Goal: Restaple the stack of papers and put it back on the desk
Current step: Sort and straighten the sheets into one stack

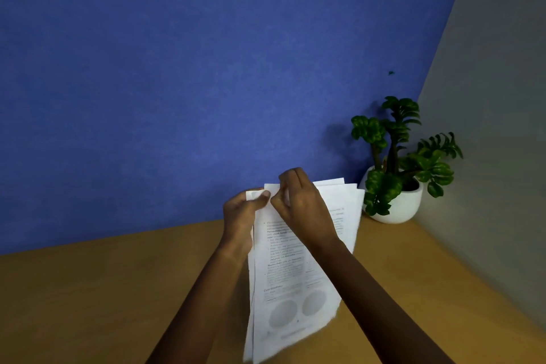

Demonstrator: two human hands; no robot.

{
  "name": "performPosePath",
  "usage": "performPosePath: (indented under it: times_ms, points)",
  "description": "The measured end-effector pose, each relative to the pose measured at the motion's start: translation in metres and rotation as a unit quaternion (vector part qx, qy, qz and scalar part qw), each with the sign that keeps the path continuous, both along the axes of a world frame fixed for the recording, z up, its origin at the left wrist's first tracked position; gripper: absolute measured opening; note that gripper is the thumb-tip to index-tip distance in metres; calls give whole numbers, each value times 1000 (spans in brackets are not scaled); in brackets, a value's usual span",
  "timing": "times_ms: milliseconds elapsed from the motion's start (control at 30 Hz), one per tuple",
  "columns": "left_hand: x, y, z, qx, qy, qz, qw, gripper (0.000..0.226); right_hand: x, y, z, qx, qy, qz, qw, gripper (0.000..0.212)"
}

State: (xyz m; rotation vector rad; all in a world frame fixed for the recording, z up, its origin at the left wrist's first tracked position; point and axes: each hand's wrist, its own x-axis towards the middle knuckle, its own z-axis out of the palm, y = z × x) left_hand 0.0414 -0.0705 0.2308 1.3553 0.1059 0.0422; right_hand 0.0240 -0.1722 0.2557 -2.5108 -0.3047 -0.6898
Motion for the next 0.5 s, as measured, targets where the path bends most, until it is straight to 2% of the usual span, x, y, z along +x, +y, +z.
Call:
performPosePath:
  times_ms: [167, 300, 400, 500]
  points:
    - [-1, 5, -3, -31, -12, -4, 999, 11, 11, -12, 2, -18, 69, 18, 997, 21]
    - [0, 6, -2, -36, -16, -2, 999, 8, 15, -13, 5, 25, 78, 50, 995, 16]
    - [1, 5, -1, -32, -25, -7, 999, 3, 18, -12, 6, 19, 78, 47, 996, 18]
    - [1, 7, -2, -24, -45, -20, 998, 13, 20, -12, 6, 14, 74, 36, 997, 20]
